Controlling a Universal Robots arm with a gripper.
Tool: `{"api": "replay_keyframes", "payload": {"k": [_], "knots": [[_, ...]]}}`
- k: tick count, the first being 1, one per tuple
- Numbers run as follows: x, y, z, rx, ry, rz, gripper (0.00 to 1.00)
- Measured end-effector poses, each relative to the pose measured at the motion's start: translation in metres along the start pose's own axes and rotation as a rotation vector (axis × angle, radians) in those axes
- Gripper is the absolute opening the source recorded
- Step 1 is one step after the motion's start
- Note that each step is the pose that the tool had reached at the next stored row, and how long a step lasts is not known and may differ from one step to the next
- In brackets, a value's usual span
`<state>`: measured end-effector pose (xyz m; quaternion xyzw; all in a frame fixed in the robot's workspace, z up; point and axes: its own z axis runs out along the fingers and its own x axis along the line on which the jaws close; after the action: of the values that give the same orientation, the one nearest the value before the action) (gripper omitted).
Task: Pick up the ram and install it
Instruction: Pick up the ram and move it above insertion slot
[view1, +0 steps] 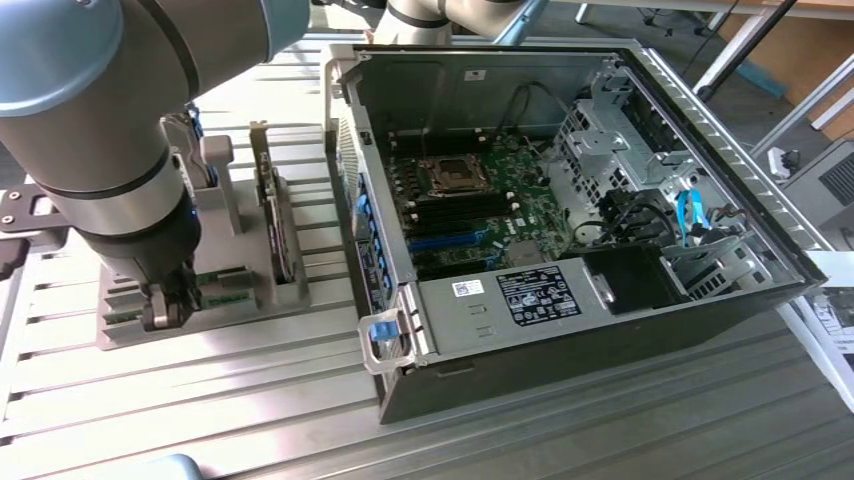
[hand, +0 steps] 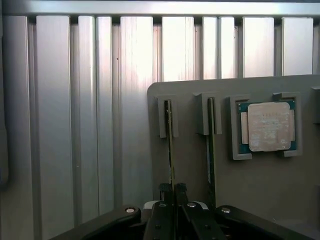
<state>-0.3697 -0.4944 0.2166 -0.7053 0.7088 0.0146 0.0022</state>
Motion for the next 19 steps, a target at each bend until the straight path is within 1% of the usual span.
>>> {"api": "replay_keyframes", "payload": {"k": [19], "knots": [[-0.001, 0.0004, -0.0212, 0.0000, 0.0010, 0.000, 0.14]]}}
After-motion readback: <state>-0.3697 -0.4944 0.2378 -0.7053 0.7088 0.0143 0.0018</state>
